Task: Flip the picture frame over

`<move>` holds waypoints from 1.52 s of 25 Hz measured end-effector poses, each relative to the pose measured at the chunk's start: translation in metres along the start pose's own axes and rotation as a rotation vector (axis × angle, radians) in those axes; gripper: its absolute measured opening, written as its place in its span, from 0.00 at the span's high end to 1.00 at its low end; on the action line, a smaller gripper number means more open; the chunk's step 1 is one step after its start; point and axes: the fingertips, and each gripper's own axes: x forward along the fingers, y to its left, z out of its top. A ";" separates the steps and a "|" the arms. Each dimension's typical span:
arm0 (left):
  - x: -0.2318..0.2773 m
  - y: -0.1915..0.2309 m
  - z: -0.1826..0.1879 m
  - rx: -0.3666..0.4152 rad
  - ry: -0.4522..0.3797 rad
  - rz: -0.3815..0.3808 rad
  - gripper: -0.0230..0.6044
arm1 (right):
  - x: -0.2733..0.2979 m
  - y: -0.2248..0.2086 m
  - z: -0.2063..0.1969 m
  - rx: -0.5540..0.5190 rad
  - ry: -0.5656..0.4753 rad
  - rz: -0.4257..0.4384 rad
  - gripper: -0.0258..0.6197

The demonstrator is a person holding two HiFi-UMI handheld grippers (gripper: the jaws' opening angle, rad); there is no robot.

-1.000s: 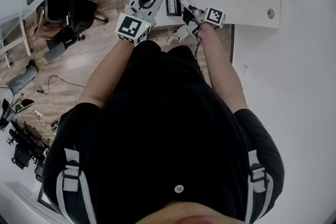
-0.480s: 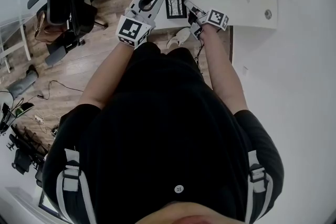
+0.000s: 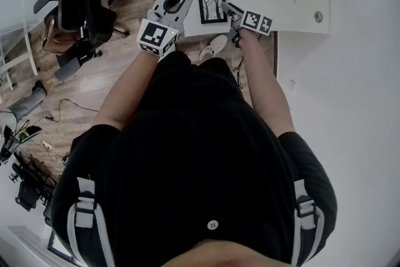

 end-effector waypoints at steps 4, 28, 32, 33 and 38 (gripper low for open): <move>-0.002 0.000 0.002 0.001 0.000 0.000 0.96 | -0.002 0.006 0.005 -0.161 0.013 -0.073 0.69; -0.019 -0.016 0.051 0.020 0.015 -0.076 0.96 | -0.102 0.214 0.057 -0.866 -0.358 0.088 0.73; -0.019 -0.024 0.063 0.040 -0.004 -0.094 0.96 | -0.116 0.235 0.061 -0.888 -0.395 0.126 0.78; -0.017 -0.027 0.066 0.047 -0.007 -0.100 0.96 | -0.120 0.239 0.062 -0.893 -0.402 0.134 0.79; -0.011 -0.033 0.074 0.073 -0.010 -0.131 0.96 | -0.129 0.250 0.066 -0.920 -0.432 0.157 0.85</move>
